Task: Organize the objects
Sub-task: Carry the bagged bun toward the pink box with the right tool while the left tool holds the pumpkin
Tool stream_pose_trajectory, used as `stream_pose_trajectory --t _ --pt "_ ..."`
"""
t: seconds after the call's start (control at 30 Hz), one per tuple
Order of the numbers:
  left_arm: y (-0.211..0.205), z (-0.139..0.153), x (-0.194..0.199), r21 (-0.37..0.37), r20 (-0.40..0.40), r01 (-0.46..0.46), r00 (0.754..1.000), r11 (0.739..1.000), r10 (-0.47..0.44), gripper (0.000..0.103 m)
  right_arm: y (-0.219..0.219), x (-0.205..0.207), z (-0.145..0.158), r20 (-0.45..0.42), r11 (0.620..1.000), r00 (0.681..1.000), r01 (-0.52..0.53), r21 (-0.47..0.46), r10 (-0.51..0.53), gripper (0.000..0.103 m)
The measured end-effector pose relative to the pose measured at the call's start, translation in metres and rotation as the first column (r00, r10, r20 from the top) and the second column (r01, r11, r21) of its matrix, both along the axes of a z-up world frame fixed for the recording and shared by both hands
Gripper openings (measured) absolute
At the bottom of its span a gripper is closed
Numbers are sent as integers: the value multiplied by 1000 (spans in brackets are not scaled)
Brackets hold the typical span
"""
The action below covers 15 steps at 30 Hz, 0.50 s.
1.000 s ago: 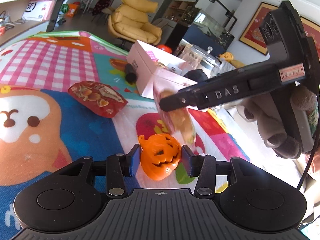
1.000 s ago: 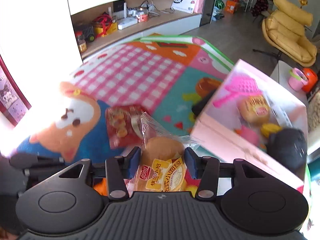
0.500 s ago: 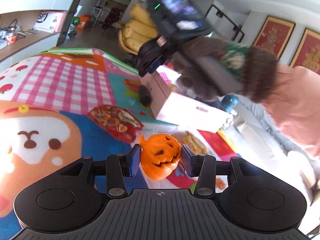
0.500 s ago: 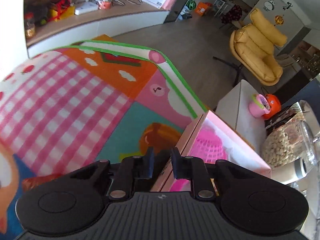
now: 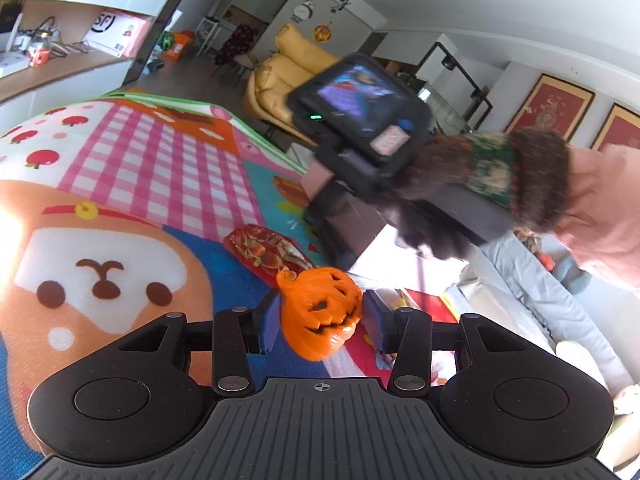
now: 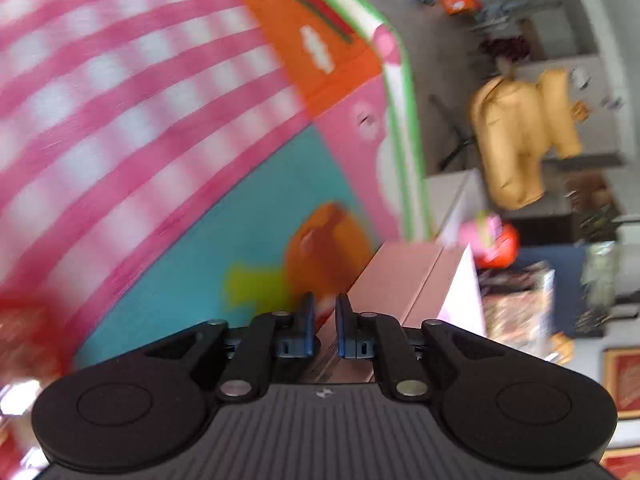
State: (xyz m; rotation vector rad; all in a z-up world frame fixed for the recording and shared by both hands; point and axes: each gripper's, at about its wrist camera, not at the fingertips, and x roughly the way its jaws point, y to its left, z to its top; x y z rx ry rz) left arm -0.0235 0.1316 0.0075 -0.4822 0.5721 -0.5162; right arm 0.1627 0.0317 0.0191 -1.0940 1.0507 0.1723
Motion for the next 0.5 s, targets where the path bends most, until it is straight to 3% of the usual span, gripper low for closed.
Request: stream_pose_trajectory --t 0.2,0.3,0.33,0.4,0.43,0.47,0.5 --pt "-16 2 -3 24 -27 29 999 999 -28 48 -29 -75 26 -139 985 989 -22 173 47 10" --pt "-27 7 -5 53 -41 46 998 998 -44 48 -51 -107 51 -110 948 992 -17 317 55 11" --pt "-29 9 -5 61 -47 46 998 997 -43 48 -59 -121 59 -88 929 994 -21 369 58 16" --pt "-35 15 -3 81 -59 42 998 996 -37 48 -75 -146 74 -50 889 997 -25 457 54 43" --pt "-40 15 -2 93 -65 37 997 995 -31 48 -86 -157 78 -35 865 998 -28 502 53 66" --pt "-43 16 0 104 -72 31 997 994 -24 48 -96 -166 80 -24 841 998 -32 540 53 80" --pt "-46 18 2 114 -81 25 997 993 -15 48 -106 -177 80 -5 826 999 -34 563 44 82"
